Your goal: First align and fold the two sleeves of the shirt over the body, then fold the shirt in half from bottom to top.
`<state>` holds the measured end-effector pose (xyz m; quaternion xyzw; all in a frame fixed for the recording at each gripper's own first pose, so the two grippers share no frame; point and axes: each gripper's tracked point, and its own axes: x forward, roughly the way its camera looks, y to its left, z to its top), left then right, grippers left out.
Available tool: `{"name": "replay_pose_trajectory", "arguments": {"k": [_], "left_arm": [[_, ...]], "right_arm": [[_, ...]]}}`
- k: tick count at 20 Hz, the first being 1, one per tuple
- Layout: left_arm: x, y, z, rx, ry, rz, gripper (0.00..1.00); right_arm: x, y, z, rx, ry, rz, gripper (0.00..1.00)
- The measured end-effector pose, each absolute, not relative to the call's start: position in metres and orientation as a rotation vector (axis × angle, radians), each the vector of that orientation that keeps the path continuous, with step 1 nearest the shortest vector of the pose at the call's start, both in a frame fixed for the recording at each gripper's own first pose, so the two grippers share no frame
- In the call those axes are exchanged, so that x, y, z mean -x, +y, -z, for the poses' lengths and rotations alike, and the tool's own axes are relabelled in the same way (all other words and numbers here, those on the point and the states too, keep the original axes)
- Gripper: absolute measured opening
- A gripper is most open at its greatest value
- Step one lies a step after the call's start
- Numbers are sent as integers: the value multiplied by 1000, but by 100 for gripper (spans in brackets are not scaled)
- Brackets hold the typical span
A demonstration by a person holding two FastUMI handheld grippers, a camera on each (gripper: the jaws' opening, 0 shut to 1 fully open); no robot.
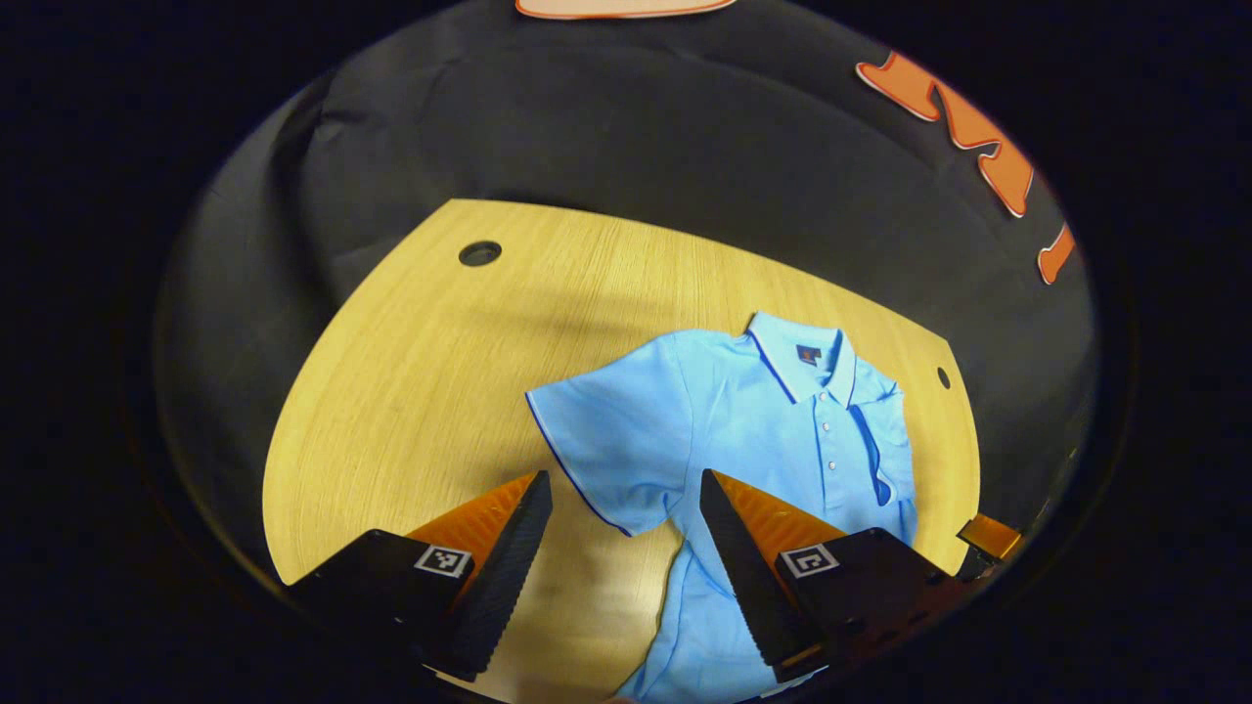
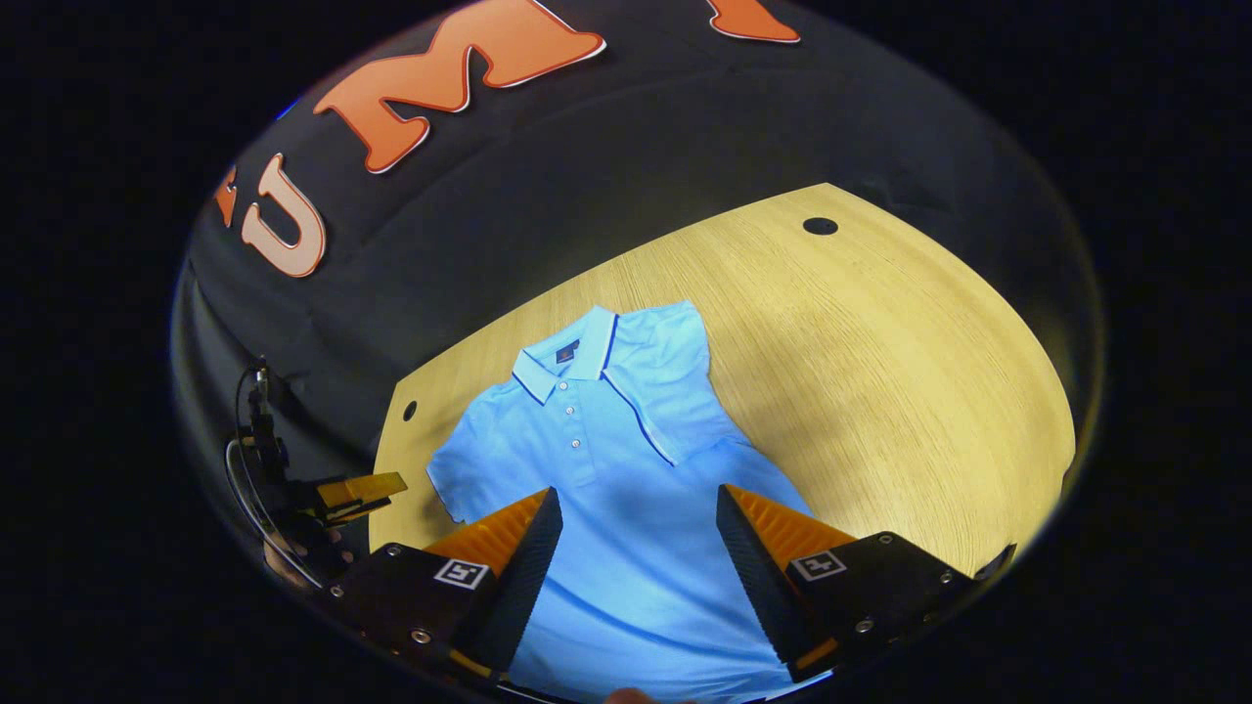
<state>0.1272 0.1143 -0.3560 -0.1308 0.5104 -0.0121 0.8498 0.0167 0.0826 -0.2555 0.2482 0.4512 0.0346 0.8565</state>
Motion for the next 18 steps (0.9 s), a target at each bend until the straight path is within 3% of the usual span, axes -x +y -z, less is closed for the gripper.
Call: {"name": "replay_pose_trajectory", "arguments": {"k": [9,12,16,18], "left_arm": [[-149,114,415,392,1289,-87,98],[-154,119,433,394,1350,-150,64],[-155,129,447,341,1398,-224,65],[-156,129,446,312,1412,-241,35]], "right_arm": [[10,49,245,-500,856,-28,96],[14,39,243,-501,840,-24,96],[17,28,241,-510,830,-15,96],[20,22,242,-515,831,-9,96]]}}
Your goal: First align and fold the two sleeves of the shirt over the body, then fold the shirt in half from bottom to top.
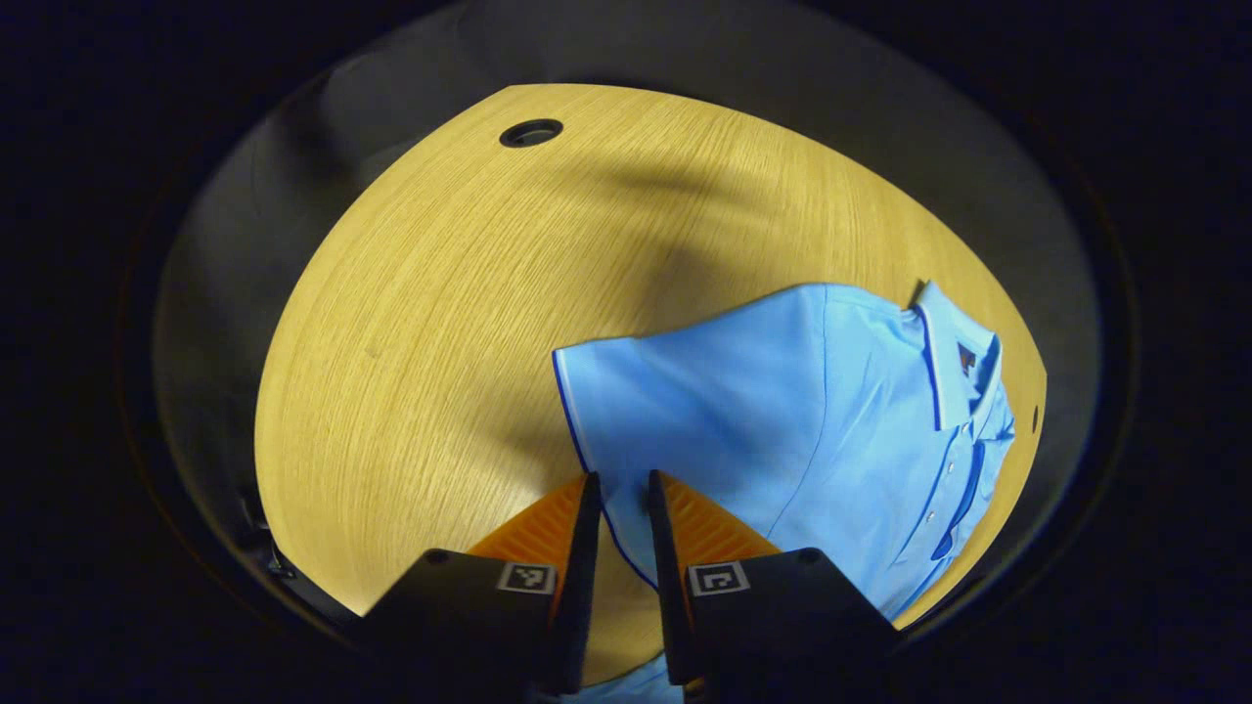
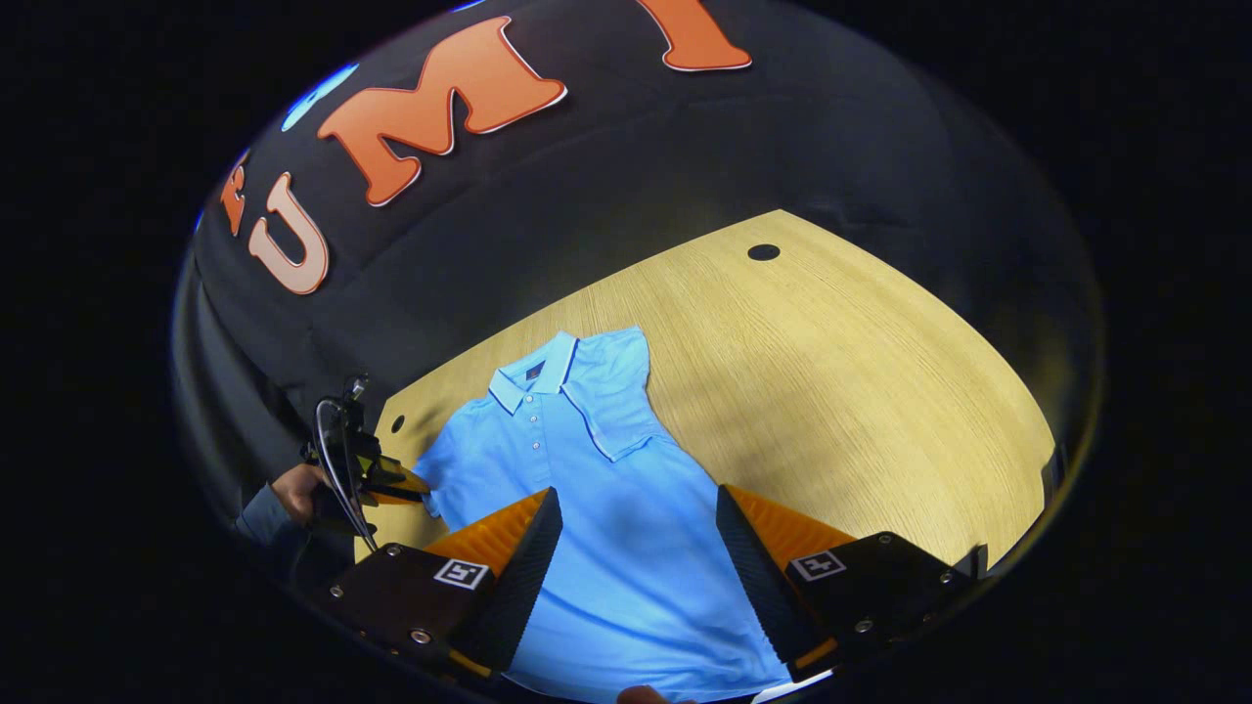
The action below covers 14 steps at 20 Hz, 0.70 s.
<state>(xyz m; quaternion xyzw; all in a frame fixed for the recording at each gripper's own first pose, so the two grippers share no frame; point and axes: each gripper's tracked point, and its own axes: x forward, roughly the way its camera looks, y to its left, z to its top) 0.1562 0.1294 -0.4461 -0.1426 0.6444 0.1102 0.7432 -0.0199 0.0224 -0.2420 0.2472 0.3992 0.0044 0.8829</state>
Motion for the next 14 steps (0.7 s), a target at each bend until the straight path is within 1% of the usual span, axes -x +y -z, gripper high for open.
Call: {"name": "replay_pose_trajectory", "arguments": {"k": [1,2,3,5,6,10,14], "left_arm": [[-157,125,439,318,1391,-236,35],[-158,126,430,313,1408,-235,25],[-158,122,442,310,1395,-206,14],[-160,110,439,339,1385,-151,14],[-166,106,433,347,1359,-124,10],[-184,94,405,303,1260,-49,10],[-189,74,388,240,1238,27,10]], "right_arm": [[20,21,242,-518,830,-11,96],[22,19,243,-520,830,-6,96],[23,19,242,-524,828,-9,96],[26,17,240,-522,825,-10,96],[28,17,240,-519,822,-12,96],[36,13,240,-513,832,1,96],[47,10,239,-511,832,25,96]]}}
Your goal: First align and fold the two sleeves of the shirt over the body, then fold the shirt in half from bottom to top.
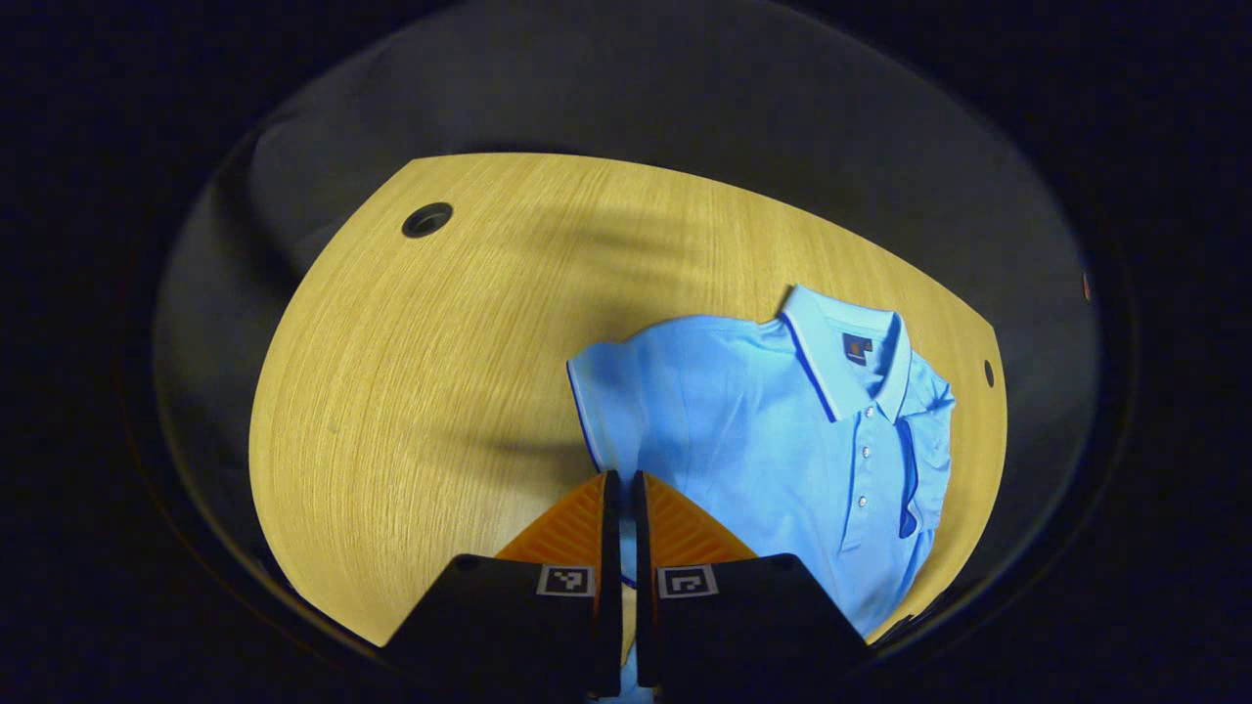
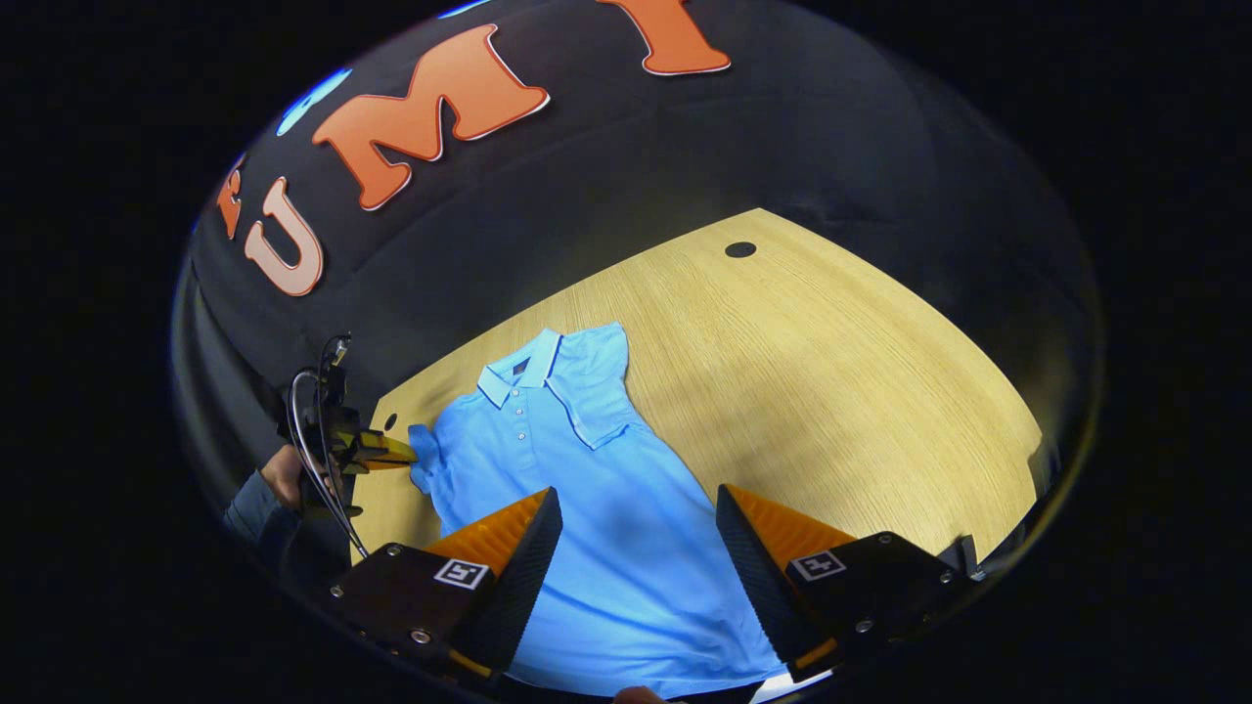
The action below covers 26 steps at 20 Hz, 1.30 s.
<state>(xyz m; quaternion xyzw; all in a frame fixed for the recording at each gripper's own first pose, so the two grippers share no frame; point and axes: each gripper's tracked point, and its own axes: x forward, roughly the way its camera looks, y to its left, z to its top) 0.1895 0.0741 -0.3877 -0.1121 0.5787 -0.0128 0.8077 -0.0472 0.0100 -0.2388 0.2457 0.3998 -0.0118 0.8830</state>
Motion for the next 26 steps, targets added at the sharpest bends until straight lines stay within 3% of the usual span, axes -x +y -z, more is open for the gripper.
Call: {"name": "replay_pose_trajectory", "arguments": {"k": [11,13,17,26], "left_arm": [[-198,-47,357,235,1186,368,12],[-191,-64,345,268,1170,441,22],[-173,-54,326,190,1082,438,100],[-50,0,324,156,1088,306,100]], "right_arm": [[85,-1,234,-524,839,95,96],[89,-3,231,-506,844,74,96],[96,-10,230,-458,852,27,96],[141,-10,260,-373,936,-86,97]]}}
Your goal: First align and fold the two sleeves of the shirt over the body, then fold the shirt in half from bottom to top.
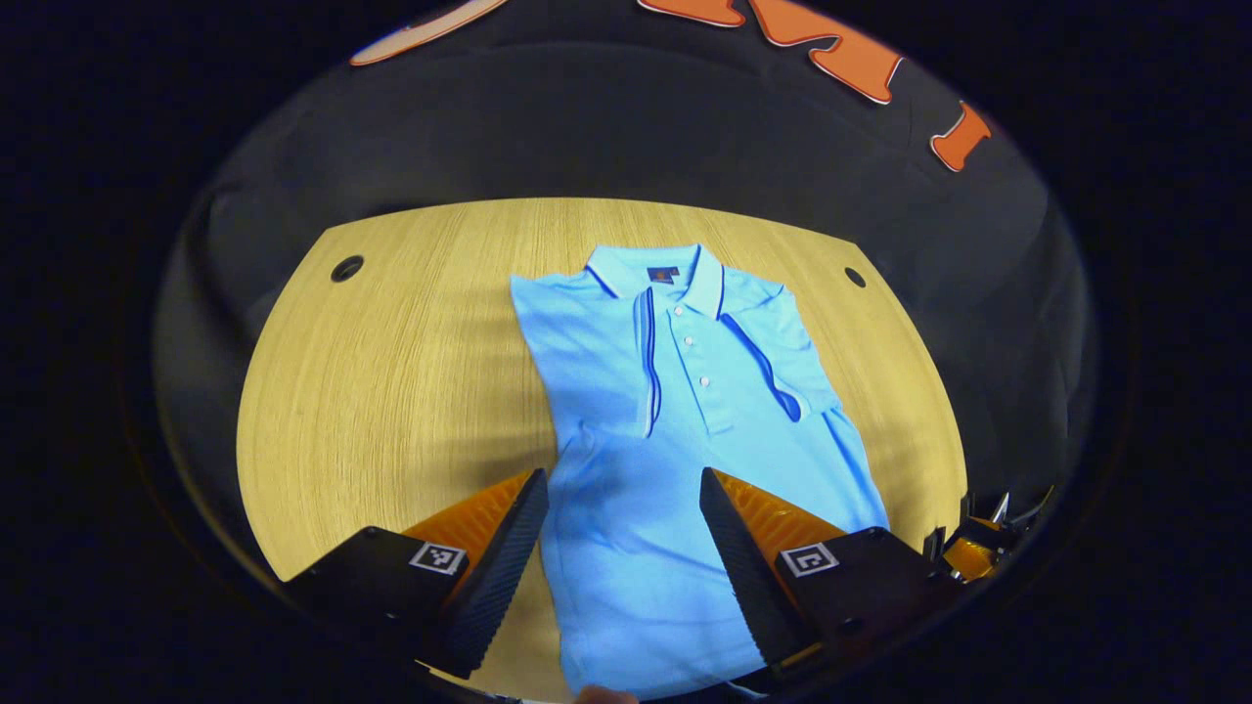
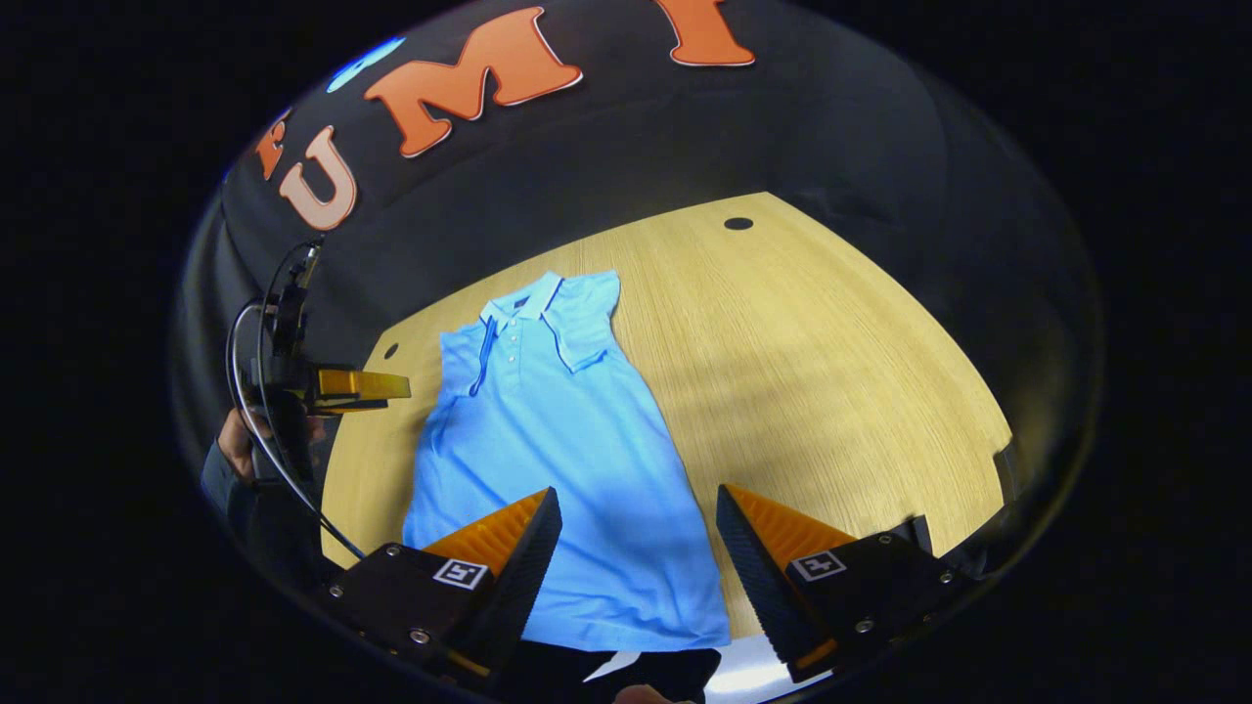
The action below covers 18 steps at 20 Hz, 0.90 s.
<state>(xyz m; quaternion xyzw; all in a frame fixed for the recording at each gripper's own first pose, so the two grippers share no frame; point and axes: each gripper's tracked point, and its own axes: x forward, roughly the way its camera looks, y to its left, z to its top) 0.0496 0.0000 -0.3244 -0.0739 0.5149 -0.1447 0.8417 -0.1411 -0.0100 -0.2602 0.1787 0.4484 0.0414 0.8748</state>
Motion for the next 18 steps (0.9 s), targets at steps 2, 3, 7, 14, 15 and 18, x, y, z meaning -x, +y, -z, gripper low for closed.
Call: {"name": "replay_pose_trajectory", "arguments": {"k": [2,3,7,14,15,18], "left_arm": [[-21,9,326,164,1094,284,100],[-7,12,327,164,1096,275,100],[47,20,331,152,1093,241,100],[128,25,353,144,1088,190,100],[137,24,359,142,1095,188,100],[162,28,373,132,1103,169,100]], "right_arm": [[157,-7,270,-348,967,-117,97],[164,-6,274,-338,978,-130,97],[189,-2,288,-321,1013,-175,97],[219,5,316,-265,1057,-209,96],[222,5,322,-258,1065,-208,96],[234,5,335,-231,1094,-211,96]]}}
